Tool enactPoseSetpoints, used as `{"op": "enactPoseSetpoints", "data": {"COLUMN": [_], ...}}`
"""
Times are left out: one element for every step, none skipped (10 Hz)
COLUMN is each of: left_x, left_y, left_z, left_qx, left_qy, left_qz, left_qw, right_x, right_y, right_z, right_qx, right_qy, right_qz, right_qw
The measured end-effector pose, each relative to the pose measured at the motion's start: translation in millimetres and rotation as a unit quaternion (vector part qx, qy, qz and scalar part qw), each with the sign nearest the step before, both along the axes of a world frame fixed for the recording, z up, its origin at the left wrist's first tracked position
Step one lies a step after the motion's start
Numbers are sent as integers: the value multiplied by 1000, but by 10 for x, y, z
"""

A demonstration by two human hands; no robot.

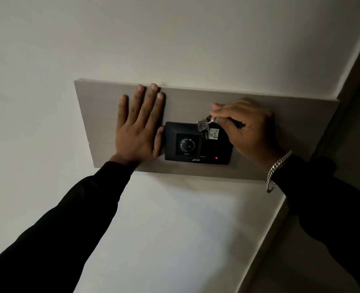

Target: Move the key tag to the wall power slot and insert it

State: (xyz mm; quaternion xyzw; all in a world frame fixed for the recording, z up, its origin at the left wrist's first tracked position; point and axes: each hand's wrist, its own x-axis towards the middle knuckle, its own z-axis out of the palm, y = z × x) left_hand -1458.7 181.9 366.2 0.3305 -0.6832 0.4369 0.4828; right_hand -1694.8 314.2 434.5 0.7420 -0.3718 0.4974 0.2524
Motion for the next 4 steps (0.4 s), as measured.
{"op": "enactPoseSetpoints", "data": {"left_x": [16,15,60,100], "left_y": [12,62,180,318], "left_z": [-37,-46,47,77], "left_qx": [12,41,92,134], "left_qy": [-4,-12,-33,-39], "left_qz": [12,19,17,-30], "left_qw": [1000,999,995,990], "right_x": [15,61,109,173], "right_y": [-4,22,87,203], "right_z": [-54,-72,-63,-111], "right_qx": [-21,-27,-6,14], "right_qy": [-17,-4,13,19], "right_qz": [-14,-29,-51,-86], "right_qw": [1000,999,999,996]}}
